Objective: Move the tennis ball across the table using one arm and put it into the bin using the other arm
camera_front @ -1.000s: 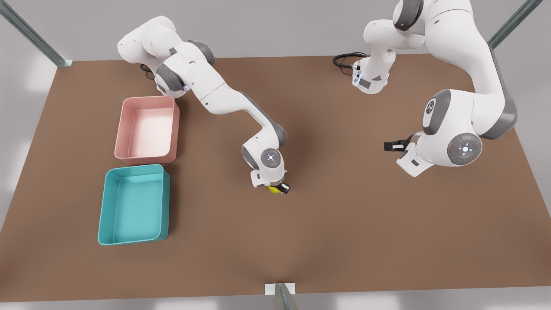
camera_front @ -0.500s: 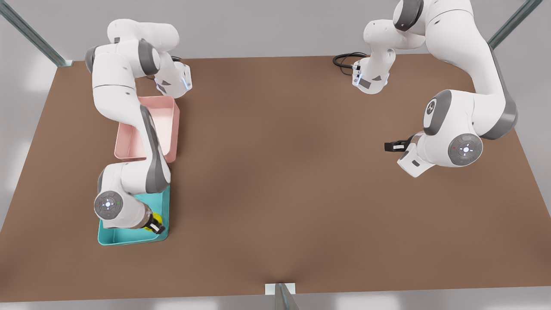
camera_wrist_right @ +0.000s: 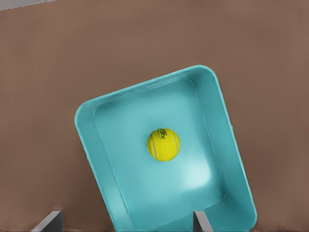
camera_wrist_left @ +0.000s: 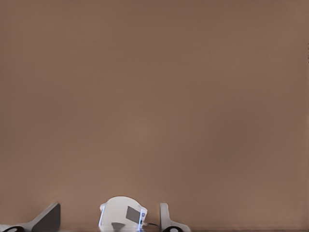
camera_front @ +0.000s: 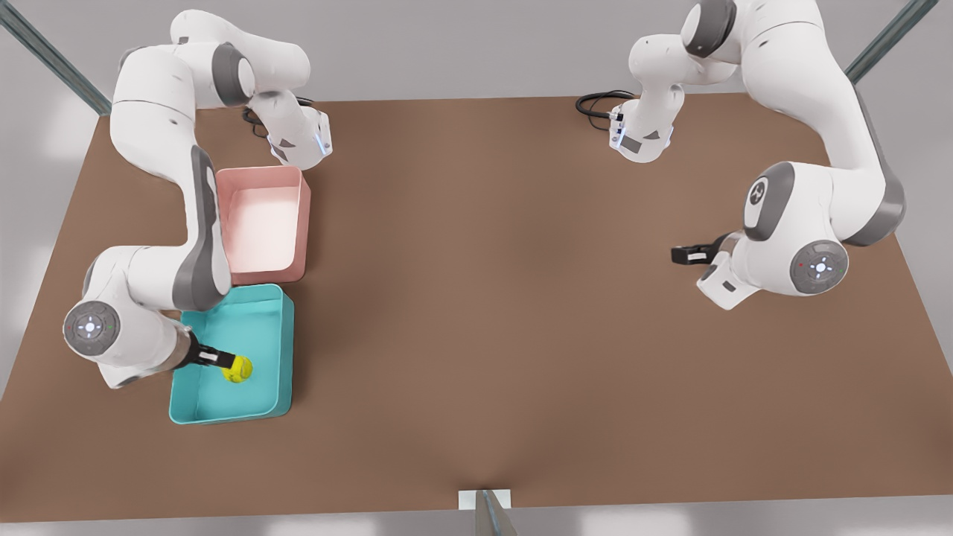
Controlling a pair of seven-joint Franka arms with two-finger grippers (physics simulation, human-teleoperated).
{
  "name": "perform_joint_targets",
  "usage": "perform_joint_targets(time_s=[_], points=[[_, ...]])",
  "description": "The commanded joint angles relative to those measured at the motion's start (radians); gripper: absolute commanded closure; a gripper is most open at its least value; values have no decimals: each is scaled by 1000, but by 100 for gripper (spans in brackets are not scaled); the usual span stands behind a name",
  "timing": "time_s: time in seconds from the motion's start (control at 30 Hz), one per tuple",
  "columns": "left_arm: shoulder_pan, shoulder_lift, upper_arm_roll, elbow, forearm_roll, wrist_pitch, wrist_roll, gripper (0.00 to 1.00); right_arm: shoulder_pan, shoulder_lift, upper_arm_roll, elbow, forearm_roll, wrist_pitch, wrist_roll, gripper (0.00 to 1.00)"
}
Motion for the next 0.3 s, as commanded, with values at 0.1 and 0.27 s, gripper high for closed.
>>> perform_joint_targets(time_s=[0.1, 0.27], points=[[0, -1, -1, 2, -16, -46, 20, 0, 9, -252, 3, -54, 8, -329, -296, 0], [-4, 0, -4, 5, -16, -41, 22, 0, 1, -253, 4, -54, 7, -331, -290, 0]])
